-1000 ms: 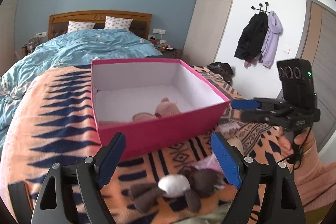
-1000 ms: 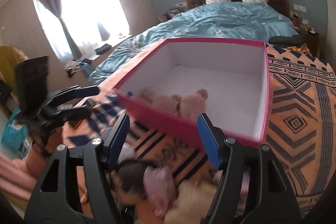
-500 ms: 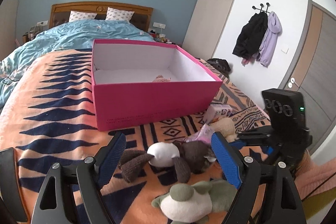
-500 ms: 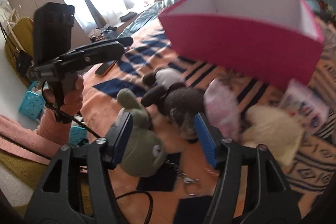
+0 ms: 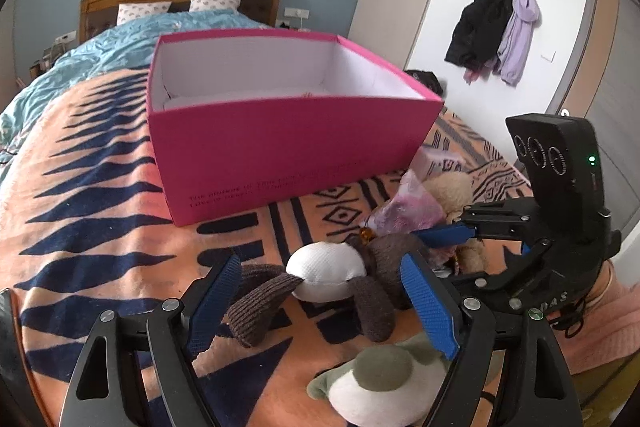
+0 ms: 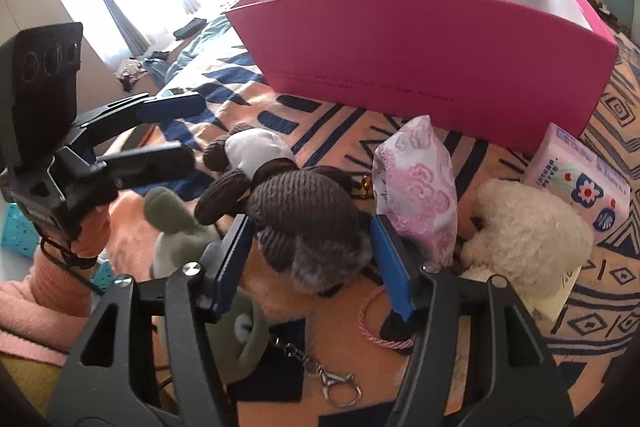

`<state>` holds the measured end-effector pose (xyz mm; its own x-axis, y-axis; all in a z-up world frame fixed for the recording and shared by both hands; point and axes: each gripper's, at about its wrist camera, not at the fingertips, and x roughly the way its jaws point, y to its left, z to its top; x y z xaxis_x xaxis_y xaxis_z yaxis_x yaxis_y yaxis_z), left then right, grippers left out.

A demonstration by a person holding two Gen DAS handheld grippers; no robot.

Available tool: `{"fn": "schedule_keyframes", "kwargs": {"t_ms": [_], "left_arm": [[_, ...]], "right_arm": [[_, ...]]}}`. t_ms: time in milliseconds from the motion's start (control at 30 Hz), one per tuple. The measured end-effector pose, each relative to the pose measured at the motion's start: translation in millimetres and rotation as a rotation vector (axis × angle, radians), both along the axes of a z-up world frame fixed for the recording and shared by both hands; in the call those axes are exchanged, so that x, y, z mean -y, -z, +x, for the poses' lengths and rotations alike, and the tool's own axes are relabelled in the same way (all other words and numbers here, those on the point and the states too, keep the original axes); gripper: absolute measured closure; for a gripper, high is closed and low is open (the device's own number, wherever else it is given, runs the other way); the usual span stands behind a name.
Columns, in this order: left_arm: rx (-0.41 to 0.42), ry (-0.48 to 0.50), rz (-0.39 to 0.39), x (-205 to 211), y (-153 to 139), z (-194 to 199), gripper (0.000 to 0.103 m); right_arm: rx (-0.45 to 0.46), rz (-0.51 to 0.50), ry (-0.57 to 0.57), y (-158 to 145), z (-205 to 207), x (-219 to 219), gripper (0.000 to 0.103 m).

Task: Organize objects
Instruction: 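Move both grippers back to the dark brown plush with white face, then grasp the dark brown plush with both grippers and lift it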

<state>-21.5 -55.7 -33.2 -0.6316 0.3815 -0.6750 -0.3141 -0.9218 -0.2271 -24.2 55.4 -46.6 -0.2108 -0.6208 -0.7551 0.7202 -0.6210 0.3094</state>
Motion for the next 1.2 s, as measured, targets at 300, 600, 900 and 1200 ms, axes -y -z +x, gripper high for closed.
{"fn": "schedule_keyframes", "kwargs": {"t_ms": [300,600,900,1200], "left_arm": [[0.046,0.022,0.005,1.8,13.4,-3.8,0.024],[0.052,0.024,0.049,7.5,14.4,-6.2,0.024],[0.084,0.050,0.047,0.9,19.8,-25.4,0.041],[0.055,0.098,0.082,-12.7,-0.9,-26.6,0.048]], "right_arm": [[-0.029,-0.015,-0.010,2.0,-0.4,3.5,0.046],[-0.148,-0.021,-0.055,-25.6,-6.3,3.1,0.047],[-0.096,-0.039,-0.059,-20.0,-34.7,1.6,0.047],[-0.137,-0.096,-0.063,-45.5,-29.7,-10.1,0.048]]}}
